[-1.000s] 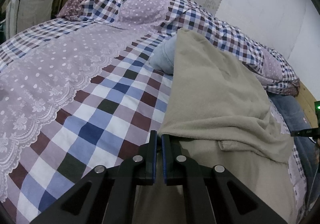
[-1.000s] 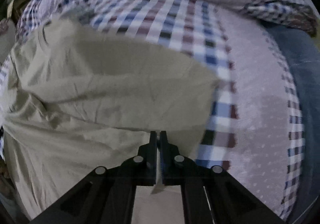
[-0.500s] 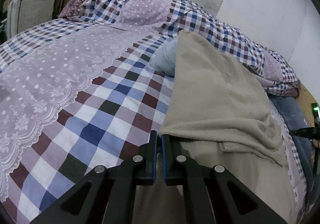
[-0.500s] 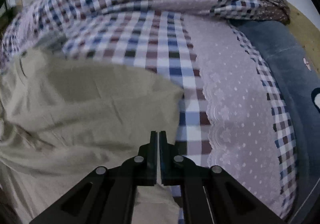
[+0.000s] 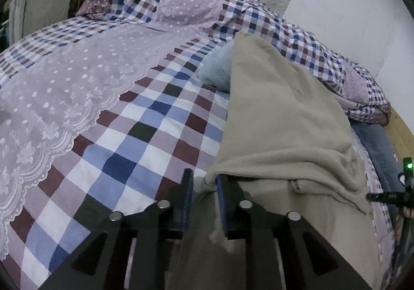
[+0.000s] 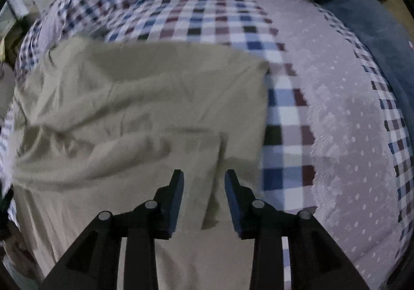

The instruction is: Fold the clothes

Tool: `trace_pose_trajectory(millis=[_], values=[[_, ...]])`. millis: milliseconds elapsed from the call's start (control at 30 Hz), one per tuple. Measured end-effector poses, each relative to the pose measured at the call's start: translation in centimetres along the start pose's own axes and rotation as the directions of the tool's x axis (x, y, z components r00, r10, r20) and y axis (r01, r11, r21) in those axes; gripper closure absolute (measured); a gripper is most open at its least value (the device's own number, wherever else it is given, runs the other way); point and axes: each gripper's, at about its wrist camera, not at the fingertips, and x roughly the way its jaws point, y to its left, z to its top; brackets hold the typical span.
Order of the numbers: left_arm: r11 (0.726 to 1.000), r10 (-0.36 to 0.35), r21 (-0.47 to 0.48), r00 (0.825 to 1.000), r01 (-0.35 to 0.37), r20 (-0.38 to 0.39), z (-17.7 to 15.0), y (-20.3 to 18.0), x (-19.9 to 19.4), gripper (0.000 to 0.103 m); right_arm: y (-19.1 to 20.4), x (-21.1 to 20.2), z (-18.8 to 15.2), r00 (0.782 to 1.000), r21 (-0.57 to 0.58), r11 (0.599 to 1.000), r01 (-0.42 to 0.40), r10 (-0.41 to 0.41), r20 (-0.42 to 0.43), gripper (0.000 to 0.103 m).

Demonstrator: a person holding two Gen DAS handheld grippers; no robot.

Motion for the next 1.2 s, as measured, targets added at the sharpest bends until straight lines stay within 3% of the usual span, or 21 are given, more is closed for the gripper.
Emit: trace_pose_trajectory(millis=[133,167,200,333,467,533,600,733,767,1000,1200], values=[[1.0,-0.003,0.001,1.0,0.003,0.008,-0.1,-0.1,-0.2,0.084,0.8,1.4,-0.5,0.999,-0.017,0.999,0.027,-0.027,-0.03,0.069],[1.0,-0.004,0.003,1.0,0.004,0.011,0.0,-0.1,-0.3,0.084,1.0,1.5,-0.5,0.999,-0.027,0.999,0.032,-0.033,-0.032,0.08],[1.0,-0.006,0.005,1.0,0.006,0.015,0.0,-0.1,-0.4,0.086,1.3,1.1,-0.5,0.999,-0.041,0.998,0.036,-0.038,-0.03,0.101],[1.0,-0.009,0.017,1.0,0.009,0.016,0.0,-0.3,-0.4,0.089,2.0,-0.3,-0.5,0.998,-0.091,0.994,0.057,-0.059,-0.015,0.101],[1.0,0.002,0.018,1.0,-0.001,0.0,0.1,-0.4,0.0,0.088,1.7,-1.7,0.3,0.996,-0.072,0.993,0.093,-0.093,0.001,0.1],[1.0,0.005,0.011,1.0,-0.005,-0.006,0.2,-0.4,0.1,0.082,1.9,-0.3,0.5,0.993,-0.079,0.992,0.099,-0.104,-0.062,0.098],[1.0,0.01,-0.005,1.0,-0.01,-0.009,0.2,-0.2,0.0,0.071,2.3,1.7,0.2,0.979,-0.101,0.983,0.153,-0.165,-0.123,0.085],[0.999,0.003,-0.047,1.0,-0.003,0.002,0.3,0.7,-0.8,0.042,2.5,0.4,-0.4,0.971,-0.045,0.973,0.226,-0.228,-0.071,0.064],[0.998,-0.002,-0.058,1.0,0.003,0.006,0.3,0.9,-1.0,0.041,2.6,-0.5,-0.7,0.972,-0.034,0.973,0.23,-0.231,-0.049,0.059],[0.998,-0.02,-0.066,0.999,0.022,0.037,-0.3,2.1,-4.5,0.038,2.3,-8.4,-5.1,0.975,0.004,0.981,0.196,-0.195,0.107,0.051],[0.997,-0.077,0.017,0.992,0.075,0.103,-1.7,2.1,-9.8,0.027,2.5,-15.6,-12.4,0.962,0.028,0.995,0.098,-0.102,0.253,0.045]])
